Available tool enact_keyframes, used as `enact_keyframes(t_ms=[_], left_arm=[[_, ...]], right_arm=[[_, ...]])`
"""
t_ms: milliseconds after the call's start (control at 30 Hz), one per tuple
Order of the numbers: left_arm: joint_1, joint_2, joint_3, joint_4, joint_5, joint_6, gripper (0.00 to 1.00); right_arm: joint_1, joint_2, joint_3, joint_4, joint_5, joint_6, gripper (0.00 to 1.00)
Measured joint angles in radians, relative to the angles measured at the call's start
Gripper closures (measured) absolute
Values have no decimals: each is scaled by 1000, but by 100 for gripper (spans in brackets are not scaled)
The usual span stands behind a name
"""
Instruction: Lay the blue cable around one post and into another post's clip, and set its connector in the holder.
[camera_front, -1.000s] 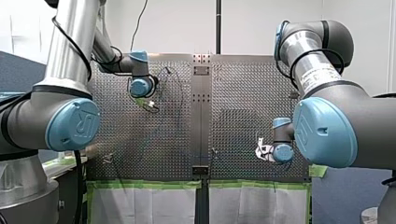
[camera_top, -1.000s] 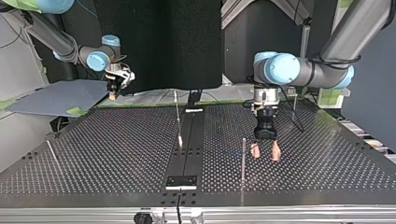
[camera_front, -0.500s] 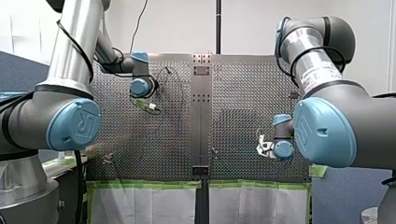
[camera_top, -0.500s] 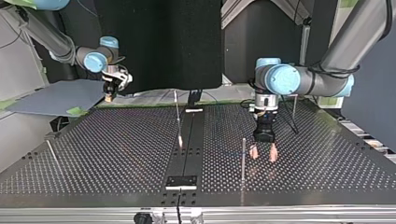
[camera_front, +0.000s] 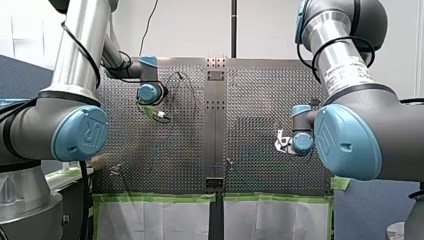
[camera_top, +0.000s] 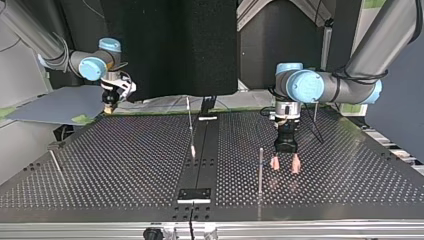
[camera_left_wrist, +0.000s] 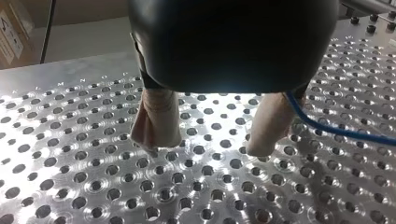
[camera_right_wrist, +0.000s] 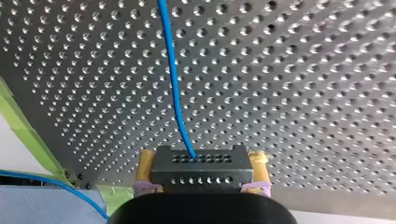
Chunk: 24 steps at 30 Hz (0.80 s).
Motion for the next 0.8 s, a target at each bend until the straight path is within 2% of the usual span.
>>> enact_keyframes(t_ms=[200,433,633,800], left_arm=[[4,0,0,0,1,9,0],[6,0,1,-5,2,19,0],[6,0,1,-14,9,33,0],[6,0,1,-45,2,68,0]], right_arm=[[-1,-68,35,20,-9,25,100],[-3,-142,43,44,-22,31,100],[-10,-197,44,61,-36,25,100],[-21,-249,43,103,-22,-1,100]])
